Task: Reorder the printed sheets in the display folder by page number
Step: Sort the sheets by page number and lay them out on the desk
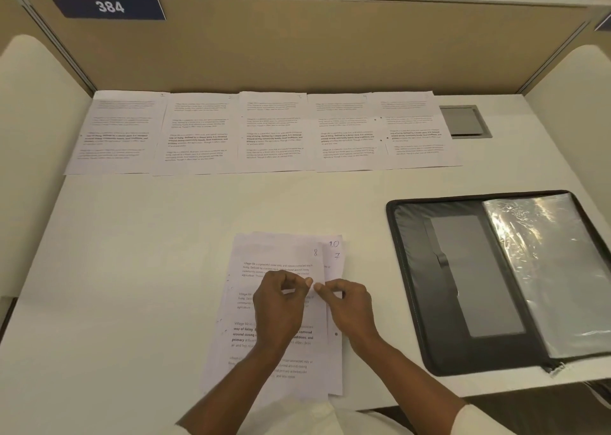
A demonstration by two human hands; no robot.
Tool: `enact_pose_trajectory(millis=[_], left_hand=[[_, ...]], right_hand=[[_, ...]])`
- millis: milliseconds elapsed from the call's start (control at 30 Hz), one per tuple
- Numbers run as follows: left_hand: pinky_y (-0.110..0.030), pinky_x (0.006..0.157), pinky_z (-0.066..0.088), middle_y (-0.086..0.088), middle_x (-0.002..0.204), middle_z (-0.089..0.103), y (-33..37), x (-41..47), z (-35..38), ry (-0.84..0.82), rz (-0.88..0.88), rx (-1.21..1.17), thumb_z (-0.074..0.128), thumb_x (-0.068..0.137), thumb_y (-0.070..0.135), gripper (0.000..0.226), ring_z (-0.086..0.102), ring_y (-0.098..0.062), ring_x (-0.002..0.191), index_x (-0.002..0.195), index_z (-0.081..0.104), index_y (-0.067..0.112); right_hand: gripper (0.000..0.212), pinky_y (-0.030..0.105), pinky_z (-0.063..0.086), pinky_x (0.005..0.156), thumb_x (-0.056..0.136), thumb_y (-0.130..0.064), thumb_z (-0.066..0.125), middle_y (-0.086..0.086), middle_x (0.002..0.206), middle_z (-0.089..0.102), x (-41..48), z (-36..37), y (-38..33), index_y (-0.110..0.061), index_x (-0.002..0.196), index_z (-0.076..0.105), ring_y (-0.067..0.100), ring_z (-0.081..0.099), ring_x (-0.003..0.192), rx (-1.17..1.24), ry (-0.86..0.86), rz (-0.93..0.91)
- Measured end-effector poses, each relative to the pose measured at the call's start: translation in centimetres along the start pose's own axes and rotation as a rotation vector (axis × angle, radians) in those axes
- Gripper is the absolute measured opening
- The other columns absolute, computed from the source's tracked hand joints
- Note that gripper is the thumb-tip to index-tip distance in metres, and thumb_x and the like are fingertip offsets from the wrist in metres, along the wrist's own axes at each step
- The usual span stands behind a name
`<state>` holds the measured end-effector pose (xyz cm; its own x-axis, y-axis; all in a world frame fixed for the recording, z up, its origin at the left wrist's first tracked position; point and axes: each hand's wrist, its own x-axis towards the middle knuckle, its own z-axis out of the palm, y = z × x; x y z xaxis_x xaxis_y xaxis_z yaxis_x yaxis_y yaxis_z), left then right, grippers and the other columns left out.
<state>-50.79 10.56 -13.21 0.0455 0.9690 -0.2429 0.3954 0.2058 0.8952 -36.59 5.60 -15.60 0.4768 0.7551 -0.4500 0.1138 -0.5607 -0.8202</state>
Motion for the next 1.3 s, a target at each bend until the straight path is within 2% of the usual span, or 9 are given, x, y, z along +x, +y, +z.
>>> enact_pose_trajectory(millis=[200, 333, 467, 633, 700, 833, 1033, 1200, 1300], left_hand=[[-0.030, 0.079, 0.060, 0.015, 0.096, 0.071, 0.0, -0.4, 0.4, -0.009, -0.027, 0.041, 0.083, 0.090, 0.038, 0.021, 0.069, 0.001, 0.089, 0.096, 0.066, 0.028], [-0.028, 0.072, 0.054, 0.017, 0.105, 0.060, 0.3, -0.7, 0.5, 0.036, 0.022, 0.197, 0.082, 0.079, 0.064, 0.051, 0.061, -0.004, 0.088, 0.106, 0.058, 0.028], [-0.029, 0.069, 0.047, 0.014, 0.114, 0.047, 0.1, -0.8, 0.8, 0.060, 0.063, 0.370, 0.076, 0.074, 0.075, 0.068, 0.048, -0.007, 0.109, 0.115, 0.052, 0.026], [-0.043, 0.101, 0.047, 0.004, 0.130, 0.053, -0.6, -0.7, 1.5, 0.095, 0.095, 0.405, 0.043, 0.087, 0.090, 0.075, 0.045, -0.020, 0.129, 0.118, 0.056, 0.024], [-0.054, 0.113, 0.041, -0.006, 0.152, 0.047, -1.2, -0.6, 1.6, 0.073, 0.083, 0.495, 0.042, 0.090, 0.087, 0.079, 0.036, -0.027, 0.145, 0.124, 0.060, 0.019], [-0.056, 0.125, 0.027, -0.012, 0.171, 0.018, -3.5, -0.6, 1.4, -0.047, 0.151, 0.630, 0.071, 0.089, 0.062, 0.074, 0.012, -0.031, 0.160, 0.142, 0.053, 0.013], [-0.056, 0.126, 0.026, -0.018, 0.174, 0.011, -4.3, -1.0, 1.2, -0.076, 0.219, 0.750, 0.070, 0.089, 0.062, 0.082, 0.009, -0.035, 0.161, 0.149, 0.048, 0.010], [-0.055, 0.125, 0.028, -0.020, 0.174, 0.010, -4.3, -1.1, 1.1, -0.131, 0.207, 0.831, 0.069, 0.087, 0.064, 0.087, 0.008, -0.036, 0.162, 0.151, 0.045, 0.010], [-0.057, 0.123, 0.031, -0.020, 0.173, 0.012, -4.6, -0.9, 1.1, -0.147, 0.223, 0.843, 0.070, 0.086, 0.065, 0.087, 0.010, -0.037, 0.161, 0.149, 0.047, 0.010]], right_hand=[[0.029, 0.017, 0.048, 0.067, 0.088, -0.044, 0.083, -0.012, 0.100, 0.072, -0.1, 1.7, -0.5, -0.019, 0.101, 0.080, 0.007, 0.068, 0.090, -0.192, 0.051, 0.047], [0.028, 0.024, 0.050, 0.067, 0.081, -0.038, 0.089, -0.009, 0.089, 0.069, -0.7, 1.6, -0.1, -0.016, 0.089, 0.073, 0.009, 0.066, 0.080, -0.223, 0.122, 0.021], [0.036, 0.026, 0.044, 0.061, 0.082, -0.033, 0.089, -0.003, 0.068, 0.062, -0.9, 0.9, 0.7, -0.009, 0.072, 0.063, 0.009, 0.054, 0.062, -0.148, 0.129, -0.028], [0.050, 0.027, 0.045, 0.051, 0.085, -0.039, 0.085, -0.002, 0.059, 0.053, -1.2, -0.6, 0.5, -0.014, 0.067, 0.047, 0.009, 0.048, 0.052, -0.015, 0.180, -0.011], [0.050, 0.024, 0.048, 0.049, 0.086, -0.037, 0.085, -0.002, 0.061, 0.059, -1.0, -1.4, 0.4, -0.014, 0.068, 0.044, 0.008, 0.056, 0.052, -0.007, 0.227, -0.008], [0.039, 0.029, 0.057, 0.052, 0.087, -0.035, 0.085, -0.003, 0.068, 0.067, -0.7, -3.4, 0.4, -0.013, 0.075, 0.054, 0.010, 0.068, 0.059, -0.073, 0.291, -0.059], [0.028, 0.036, 0.061, 0.057, 0.092, -0.032, 0.080, -0.002, 0.079, 0.070, 0.1, -6.7, 0.1, -0.020, 0.085, 0.055, 0.016, 0.071, 0.069, -0.100, 0.413, -0.075], [0.015, 0.018, 0.053, 0.057, 0.099, -0.022, 0.073, -0.004, 0.089, 0.070, 0.4, -10.4, -1.3, -0.014, 0.100, 0.060, 0.013, 0.071, 0.077, -0.091, 0.569, -0.094], [0.013, 0.029, 0.058, 0.061, 0.099, -0.024, 0.072, -0.006, 0.089, 0.071, 0.8, -13.8, -2.2, -0.016, 0.102, 0.062, 0.013, 0.071, 0.076, -0.140, 0.673, -0.151]])
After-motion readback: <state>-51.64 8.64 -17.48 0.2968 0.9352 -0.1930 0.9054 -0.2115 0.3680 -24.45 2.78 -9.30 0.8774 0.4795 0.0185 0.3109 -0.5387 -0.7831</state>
